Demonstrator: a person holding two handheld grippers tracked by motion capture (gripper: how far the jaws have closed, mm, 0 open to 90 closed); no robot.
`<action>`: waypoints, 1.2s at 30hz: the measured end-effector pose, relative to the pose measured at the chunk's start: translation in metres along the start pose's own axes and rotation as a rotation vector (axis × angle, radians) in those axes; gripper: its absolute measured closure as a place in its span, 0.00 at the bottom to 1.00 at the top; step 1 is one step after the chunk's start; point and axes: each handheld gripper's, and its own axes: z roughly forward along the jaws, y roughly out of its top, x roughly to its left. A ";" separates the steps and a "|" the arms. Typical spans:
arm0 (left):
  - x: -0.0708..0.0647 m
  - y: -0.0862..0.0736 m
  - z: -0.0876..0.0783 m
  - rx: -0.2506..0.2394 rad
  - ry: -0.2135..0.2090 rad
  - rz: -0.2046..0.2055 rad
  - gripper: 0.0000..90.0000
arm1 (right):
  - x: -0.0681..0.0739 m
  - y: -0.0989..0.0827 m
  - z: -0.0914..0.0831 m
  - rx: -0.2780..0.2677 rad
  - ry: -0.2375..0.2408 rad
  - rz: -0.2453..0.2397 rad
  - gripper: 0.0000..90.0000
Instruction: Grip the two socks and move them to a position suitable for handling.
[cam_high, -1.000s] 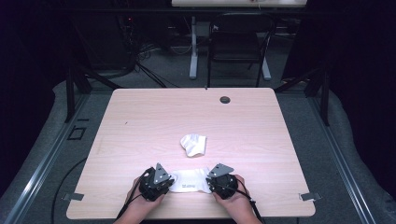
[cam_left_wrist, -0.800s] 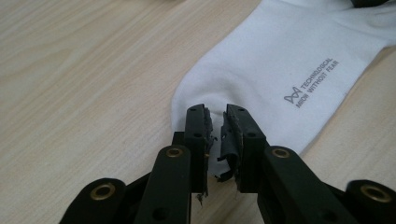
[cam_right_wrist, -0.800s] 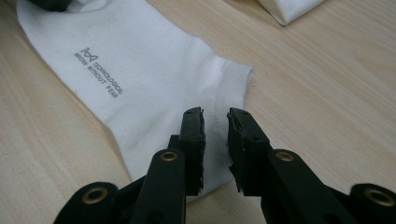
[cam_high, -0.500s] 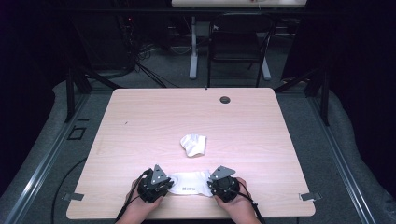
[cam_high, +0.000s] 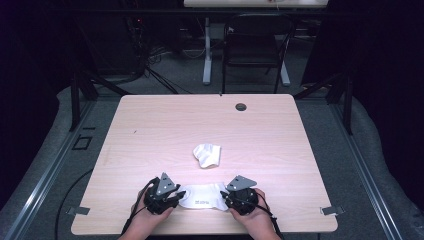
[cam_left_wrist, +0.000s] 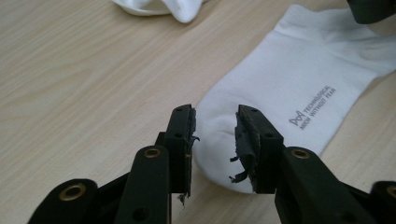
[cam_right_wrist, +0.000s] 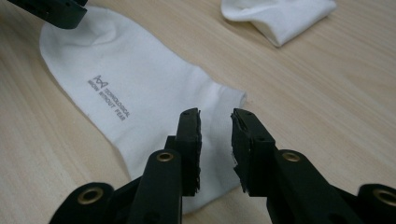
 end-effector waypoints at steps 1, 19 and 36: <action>0.006 0.000 -0.002 -0.008 0.013 -0.013 0.72 | 0.000 0.001 0.000 -0.007 -0.001 0.017 0.78; 0.026 0.000 -0.006 -0.038 0.065 -0.042 0.70 | -0.013 0.032 0.008 0.042 -0.012 -0.002 0.71; 0.033 -0.001 -0.005 -0.027 0.068 -0.068 0.68 | -0.023 0.066 0.029 0.048 -0.016 -0.013 0.72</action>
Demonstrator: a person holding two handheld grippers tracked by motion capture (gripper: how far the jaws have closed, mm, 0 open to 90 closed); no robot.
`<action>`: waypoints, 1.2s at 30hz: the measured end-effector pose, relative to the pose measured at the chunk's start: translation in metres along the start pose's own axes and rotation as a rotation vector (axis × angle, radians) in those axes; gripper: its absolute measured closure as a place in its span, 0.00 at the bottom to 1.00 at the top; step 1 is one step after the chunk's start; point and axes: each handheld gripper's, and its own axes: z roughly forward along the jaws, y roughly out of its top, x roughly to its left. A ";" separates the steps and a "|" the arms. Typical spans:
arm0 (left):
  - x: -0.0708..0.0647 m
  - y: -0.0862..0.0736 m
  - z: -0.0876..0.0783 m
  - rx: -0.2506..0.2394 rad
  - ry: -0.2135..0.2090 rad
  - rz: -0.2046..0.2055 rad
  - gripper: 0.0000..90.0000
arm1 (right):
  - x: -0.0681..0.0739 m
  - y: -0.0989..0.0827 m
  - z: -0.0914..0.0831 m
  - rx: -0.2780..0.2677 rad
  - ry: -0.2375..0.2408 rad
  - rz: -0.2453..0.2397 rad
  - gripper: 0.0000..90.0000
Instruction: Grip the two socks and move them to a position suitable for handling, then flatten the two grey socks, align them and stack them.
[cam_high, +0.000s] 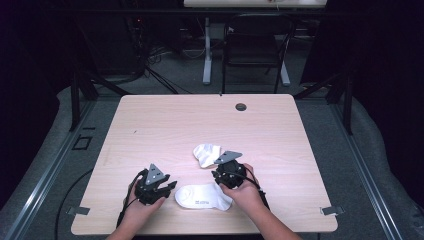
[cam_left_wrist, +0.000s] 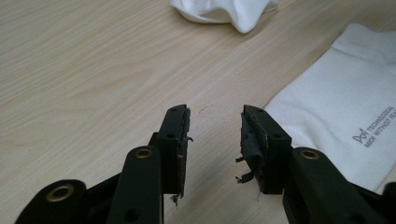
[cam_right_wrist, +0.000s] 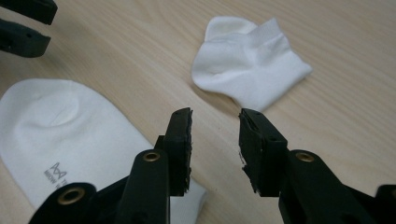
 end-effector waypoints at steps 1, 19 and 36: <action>0.000 0.000 0.000 -0.001 0.003 0.001 0.68 | -0.001 0.004 0.001 -0.002 -0.002 -0.007 0.72; 0.008 -0.004 -0.004 -0.004 0.031 -0.016 0.66 | -0.003 0.042 0.042 0.005 0.001 0.004 0.71; 0.009 -0.004 -0.002 0.003 0.046 -0.014 0.66 | 0.012 0.048 0.081 0.080 -0.078 -0.010 0.91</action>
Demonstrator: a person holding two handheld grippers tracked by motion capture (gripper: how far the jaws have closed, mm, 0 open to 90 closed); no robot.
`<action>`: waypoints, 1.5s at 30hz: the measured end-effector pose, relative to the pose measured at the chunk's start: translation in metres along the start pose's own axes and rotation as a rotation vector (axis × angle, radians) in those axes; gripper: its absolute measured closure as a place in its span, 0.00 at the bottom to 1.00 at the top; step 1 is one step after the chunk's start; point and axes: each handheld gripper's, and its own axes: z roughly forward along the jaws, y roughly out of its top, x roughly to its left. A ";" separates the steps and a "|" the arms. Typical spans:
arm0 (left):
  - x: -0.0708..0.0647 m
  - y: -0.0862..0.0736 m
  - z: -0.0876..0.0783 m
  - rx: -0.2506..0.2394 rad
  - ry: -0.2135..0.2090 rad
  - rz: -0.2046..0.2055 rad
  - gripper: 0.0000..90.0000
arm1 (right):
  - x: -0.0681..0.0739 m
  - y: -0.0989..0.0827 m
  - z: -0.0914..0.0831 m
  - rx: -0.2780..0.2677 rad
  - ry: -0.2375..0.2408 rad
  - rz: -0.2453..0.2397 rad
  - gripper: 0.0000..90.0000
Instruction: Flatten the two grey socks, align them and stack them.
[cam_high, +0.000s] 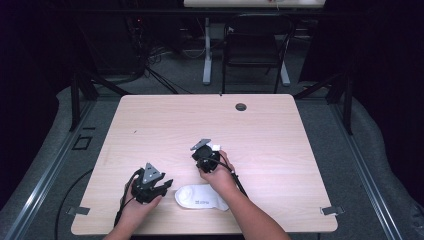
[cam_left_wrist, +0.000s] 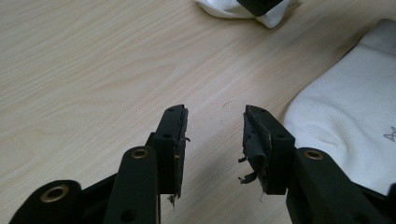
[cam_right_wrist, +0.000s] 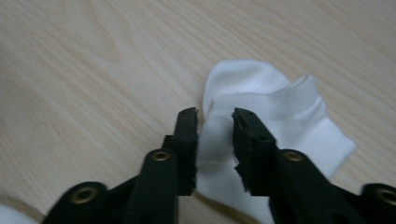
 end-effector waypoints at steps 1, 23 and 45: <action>-0.001 0.001 0.001 -0.003 -0.001 0.003 0.66 | 0.000 0.000 -0.003 0.001 -0.003 -0.010 0.96; 0.000 0.021 0.004 -0.023 0.001 0.003 0.66 | 0.001 -0.002 -0.055 -0.155 0.051 0.006 1.00; -0.010 0.059 0.070 0.025 -0.014 0.061 0.73 | -0.032 -0.047 -0.066 -0.181 0.072 0.107 1.00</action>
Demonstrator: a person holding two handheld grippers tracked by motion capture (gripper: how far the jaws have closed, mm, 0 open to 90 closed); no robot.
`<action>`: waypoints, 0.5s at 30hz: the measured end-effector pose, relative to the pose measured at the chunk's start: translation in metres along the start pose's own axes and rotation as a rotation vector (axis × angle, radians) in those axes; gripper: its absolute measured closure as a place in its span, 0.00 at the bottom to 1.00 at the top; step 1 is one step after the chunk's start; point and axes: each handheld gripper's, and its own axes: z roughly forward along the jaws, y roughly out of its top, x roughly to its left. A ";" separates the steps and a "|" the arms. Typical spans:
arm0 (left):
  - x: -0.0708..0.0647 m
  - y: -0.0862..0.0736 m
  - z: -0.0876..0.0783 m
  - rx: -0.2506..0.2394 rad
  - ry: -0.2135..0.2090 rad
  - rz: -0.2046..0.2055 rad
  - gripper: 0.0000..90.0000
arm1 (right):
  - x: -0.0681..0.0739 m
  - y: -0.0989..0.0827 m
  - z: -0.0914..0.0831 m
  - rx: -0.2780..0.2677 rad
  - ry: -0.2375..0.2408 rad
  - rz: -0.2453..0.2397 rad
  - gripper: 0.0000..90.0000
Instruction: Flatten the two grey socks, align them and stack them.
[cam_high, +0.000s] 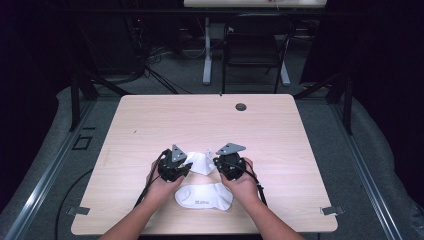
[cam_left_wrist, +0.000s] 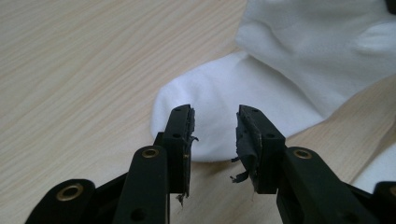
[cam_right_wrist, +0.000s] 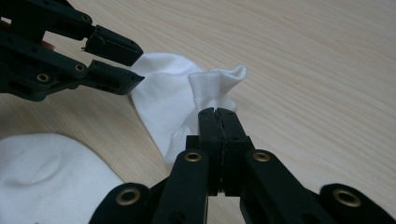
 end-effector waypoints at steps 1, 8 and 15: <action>0.000 0.000 0.000 0.000 0.000 0.000 0.73 | 0.000 0.000 0.000 0.000 0.000 0.000 1.00; 0.004 -0.004 0.016 0.053 0.007 -0.024 0.75 | -0.009 -0.010 -0.004 0.006 -0.011 0.025 1.00; 0.004 -0.004 0.015 0.062 -0.014 -0.037 0.87 | -0.016 -0.018 -0.005 0.021 -0.020 0.036 1.00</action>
